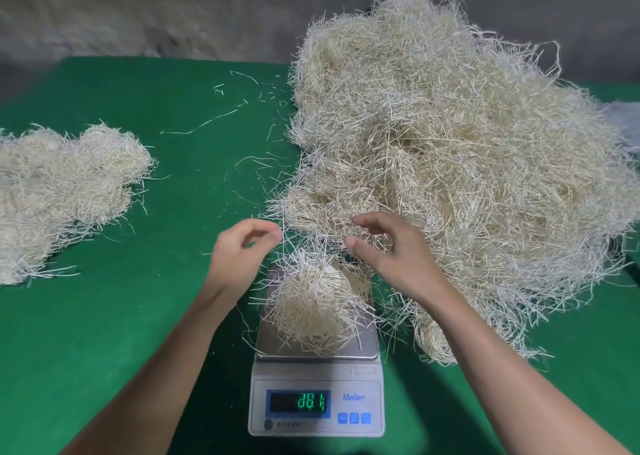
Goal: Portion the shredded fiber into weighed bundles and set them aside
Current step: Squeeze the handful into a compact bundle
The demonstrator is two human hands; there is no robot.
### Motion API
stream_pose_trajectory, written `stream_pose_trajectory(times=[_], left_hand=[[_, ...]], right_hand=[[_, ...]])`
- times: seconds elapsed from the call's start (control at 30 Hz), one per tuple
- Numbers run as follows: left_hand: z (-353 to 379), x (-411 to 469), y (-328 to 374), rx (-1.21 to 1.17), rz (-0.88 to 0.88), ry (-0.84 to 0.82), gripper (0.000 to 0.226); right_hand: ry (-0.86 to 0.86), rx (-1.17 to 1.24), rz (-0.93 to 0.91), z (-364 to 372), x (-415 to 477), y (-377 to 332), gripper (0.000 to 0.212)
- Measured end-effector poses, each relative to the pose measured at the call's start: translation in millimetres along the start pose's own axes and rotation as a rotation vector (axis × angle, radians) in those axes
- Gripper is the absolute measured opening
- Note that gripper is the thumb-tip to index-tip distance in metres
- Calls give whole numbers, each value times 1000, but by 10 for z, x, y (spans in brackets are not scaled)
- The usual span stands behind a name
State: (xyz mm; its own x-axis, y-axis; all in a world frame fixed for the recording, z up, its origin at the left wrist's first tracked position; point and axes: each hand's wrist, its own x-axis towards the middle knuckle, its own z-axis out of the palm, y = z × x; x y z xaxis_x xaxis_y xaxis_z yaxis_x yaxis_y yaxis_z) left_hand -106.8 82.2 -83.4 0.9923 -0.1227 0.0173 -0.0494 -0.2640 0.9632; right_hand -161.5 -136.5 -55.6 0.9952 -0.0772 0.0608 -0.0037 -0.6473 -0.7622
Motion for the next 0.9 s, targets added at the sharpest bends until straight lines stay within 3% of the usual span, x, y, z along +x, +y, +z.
stream_pose_trajectory(times=[0.2, 0.67, 0.9], left_hand=[[33, 15, 7, 15, 2, -5, 10], [128, 105, 110, 3, 29, -18, 8], [430, 338, 565, 7, 134, -80, 7]], right_hand=[[2, 3, -22, -5, 32, 11, 35], [-28, 6, -19, 12, 84, 18, 36], [36, 82, -71, -157, 231, -93, 31]])
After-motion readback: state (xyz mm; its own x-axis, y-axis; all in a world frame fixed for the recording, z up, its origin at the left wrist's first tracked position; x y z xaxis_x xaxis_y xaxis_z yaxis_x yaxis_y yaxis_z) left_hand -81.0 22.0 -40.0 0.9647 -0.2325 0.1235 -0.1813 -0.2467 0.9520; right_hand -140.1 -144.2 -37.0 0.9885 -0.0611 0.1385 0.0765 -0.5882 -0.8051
